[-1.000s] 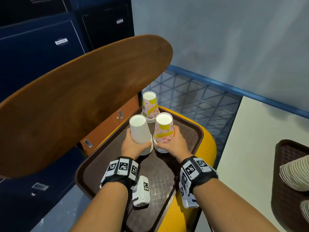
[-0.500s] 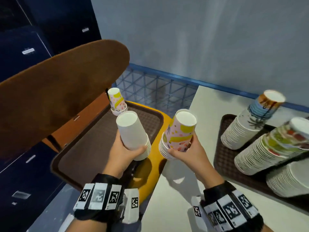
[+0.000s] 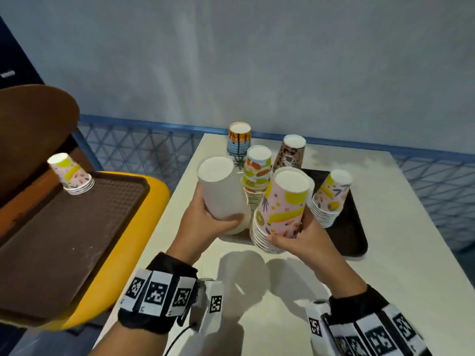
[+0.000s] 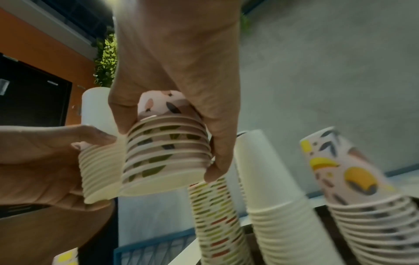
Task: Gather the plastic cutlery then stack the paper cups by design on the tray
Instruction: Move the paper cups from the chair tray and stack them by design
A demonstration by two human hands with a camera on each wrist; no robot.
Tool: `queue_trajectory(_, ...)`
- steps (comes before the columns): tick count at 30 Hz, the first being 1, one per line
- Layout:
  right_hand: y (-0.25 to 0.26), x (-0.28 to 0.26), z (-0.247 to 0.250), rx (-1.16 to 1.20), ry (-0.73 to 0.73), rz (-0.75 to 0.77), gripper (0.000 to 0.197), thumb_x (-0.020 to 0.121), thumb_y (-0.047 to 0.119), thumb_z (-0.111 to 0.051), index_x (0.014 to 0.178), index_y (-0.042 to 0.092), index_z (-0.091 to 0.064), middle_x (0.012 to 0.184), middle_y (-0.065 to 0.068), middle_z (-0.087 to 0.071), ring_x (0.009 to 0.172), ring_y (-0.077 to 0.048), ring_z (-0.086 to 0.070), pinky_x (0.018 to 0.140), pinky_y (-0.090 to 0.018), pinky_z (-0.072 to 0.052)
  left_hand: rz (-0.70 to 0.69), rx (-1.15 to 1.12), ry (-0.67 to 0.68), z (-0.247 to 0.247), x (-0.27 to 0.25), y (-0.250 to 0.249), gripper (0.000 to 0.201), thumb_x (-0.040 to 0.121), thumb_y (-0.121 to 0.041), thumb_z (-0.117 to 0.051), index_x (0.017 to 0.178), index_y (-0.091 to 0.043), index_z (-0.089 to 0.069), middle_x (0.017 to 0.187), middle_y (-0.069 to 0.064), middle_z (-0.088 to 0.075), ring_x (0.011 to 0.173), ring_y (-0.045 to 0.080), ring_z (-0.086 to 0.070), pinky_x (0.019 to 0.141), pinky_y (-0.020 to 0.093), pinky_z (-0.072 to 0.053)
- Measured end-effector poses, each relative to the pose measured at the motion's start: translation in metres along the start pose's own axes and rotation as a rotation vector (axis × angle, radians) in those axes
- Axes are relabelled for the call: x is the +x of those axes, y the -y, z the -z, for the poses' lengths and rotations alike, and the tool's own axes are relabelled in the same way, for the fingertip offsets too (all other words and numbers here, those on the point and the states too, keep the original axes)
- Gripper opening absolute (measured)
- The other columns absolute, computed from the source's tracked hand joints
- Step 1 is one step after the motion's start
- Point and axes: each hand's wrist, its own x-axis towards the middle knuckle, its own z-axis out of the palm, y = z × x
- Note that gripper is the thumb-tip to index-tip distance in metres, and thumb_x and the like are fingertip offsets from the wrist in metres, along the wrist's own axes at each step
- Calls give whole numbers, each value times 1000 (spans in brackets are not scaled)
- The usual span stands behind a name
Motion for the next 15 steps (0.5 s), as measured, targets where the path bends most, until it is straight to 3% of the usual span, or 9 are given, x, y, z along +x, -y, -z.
queue_trajectory(2, -4, -9, 28, -2, -38, 8, 67, 65, 3, -78, 111, 37, -43, 102, 21, -60, 96, 5, -58, 82, -16, -49, -54, -29, 19, -28, 2, -22, 86, 53, -25, -83, 129, -27, -42, 120, -11, -60, 110, 3, -57, 87, 26, -51)
queue_trajectory(4, -7, -18, 55, -9, -75, 6, 69, 66, 4, -78, 118, 32, -43, 102, 20, -60, 97, 2, -58, 79, -14, -48, -126, -40, 43, -56, 8, -45, 83, 56, -29, -83, 128, -26, -43, 121, -7, -60, 111, 7, -57, 89, 29, -51)
queue_trajectory(7, -13, -26, 90, -23, -123, 1, 78, 62, 8, -82, 128, 25, -43, 112, 9, -63, 106, -12, -60, 91, -32, -50, -174, 3, 83, -97, 24, -68, 77, 64, -20, -82, 129, -24, -42, 124, -6, -57, 112, 10, -55, 88, 27, -50)
queue_trajectory(9, -15, -31, 108, -13, -152, 6, 80, 62, 6, -82, 130, 22, -43, 115, 3, -63, 108, -16, -59, 94, -36, -49, -152, 29, 74, -118, 35, -70, 74, 67, -15, -80, 128, -24, -40, 125, -3, -56, 113, 14, -53, 90, 31, -50)
queue_trajectory(11, -16, -33, 123, -17, -178, 20, 77, 64, 1, -79, 130, 20, -43, 112, 4, -62, 104, -13, -59, 88, -28, -49, -113, 46, 59, -132, 43, -65, 72, 67, -13, -79, 127, -22, -40, 126, 1, -54, 115, 18, -51, 95, 39, -48)
queue_trajectory(13, -16, -35, 134, -25, -193, 41, 74, 66, 0, -77, 128, 21, -43, 105, 10, -60, 96, -1, -58, 75, -11, -48, -71, 95, 43, -141, 49, -56, 71, 68, -13, -78, 127, -18, -40, 126, 3, -54, 116, 19, -50, 97, 41, -47)
queue_trajectory(15, -16, -35, 141, -22, -199, 43, 73, 67, -1, -76, 128, 23, -43, 103, 13, -58, 91, 7, -53, 66, -7, -47, -33, 127, 54, -147, 51, -47, 71, 68, -13, -78, 128, -16, -40, 128, 6, -53, 119, 23, -50, 98, 43, -46)
